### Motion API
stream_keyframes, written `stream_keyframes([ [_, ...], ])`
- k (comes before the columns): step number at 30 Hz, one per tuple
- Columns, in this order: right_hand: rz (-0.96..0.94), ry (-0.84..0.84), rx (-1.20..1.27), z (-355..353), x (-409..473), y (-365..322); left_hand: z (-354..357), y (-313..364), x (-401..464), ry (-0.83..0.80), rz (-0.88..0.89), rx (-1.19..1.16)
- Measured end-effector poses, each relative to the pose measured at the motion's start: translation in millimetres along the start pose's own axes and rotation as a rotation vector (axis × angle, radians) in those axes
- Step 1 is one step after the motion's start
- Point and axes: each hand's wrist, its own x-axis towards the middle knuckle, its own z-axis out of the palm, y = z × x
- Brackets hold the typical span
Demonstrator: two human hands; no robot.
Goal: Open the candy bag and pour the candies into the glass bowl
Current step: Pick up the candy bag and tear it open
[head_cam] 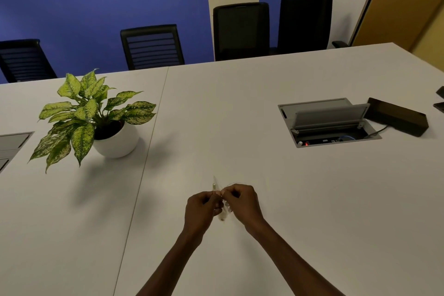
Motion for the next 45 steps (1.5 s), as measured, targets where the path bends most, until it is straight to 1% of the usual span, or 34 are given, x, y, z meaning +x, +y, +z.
stream_keyframes([
  [4, -0.006, 0.032, 0.003, -0.4, 1.0, -3.4, 8.7, 5.0, 4.2, -0.014, -0.092, -0.187],
  [8, 0.057, 0.051, 0.113, -6.1, 5.3, -5.1, 9.3, 7.7, 12.6, -0.041, -0.142, -0.294],
  [13, 0.198, -0.014, 0.316, -13.0, 11.7, -10.2, 9.4, 11.3, 18.4, -0.125, -0.099, -0.260],
  [18, 0.295, -0.052, 0.423, -13.4, 18.7, -10.2, 9.4, 12.6, 23.2, -0.171, -0.078, -0.248],
  [24, 0.355, -0.117, 0.533, -14.8, 24.1, -6.3, 8.7, 16.1, 25.3, -0.214, -0.085, -0.263],
  [31, 0.346, -0.173, 0.644, -19.0, 28.9, -8.8, 11.4, 18.8, 30.1, -0.232, -0.085, -0.302],
  [35, 0.312, -0.146, 0.571, -20.7, 29.7, -11.3, 11.0, 19.2, 32.9, -0.234, -0.079, -0.293],
  [38, 0.184, -0.075, 0.358, -23.5, 31.4, -14.1, 9.9, 21.1, 32.9, -0.201, -0.050, -0.235],
  [41, 0.031, -0.012, 0.083, -25.3, 33.1, -14.8, 9.5, 21.4, 33.7, -0.117, -0.016, -0.134],
  [45, -0.080, 0.027, -0.121, -25.8, 33.5, -15.4, 12.7, 21.4, 33.5, 0.032, 0.015, 0.028],
])
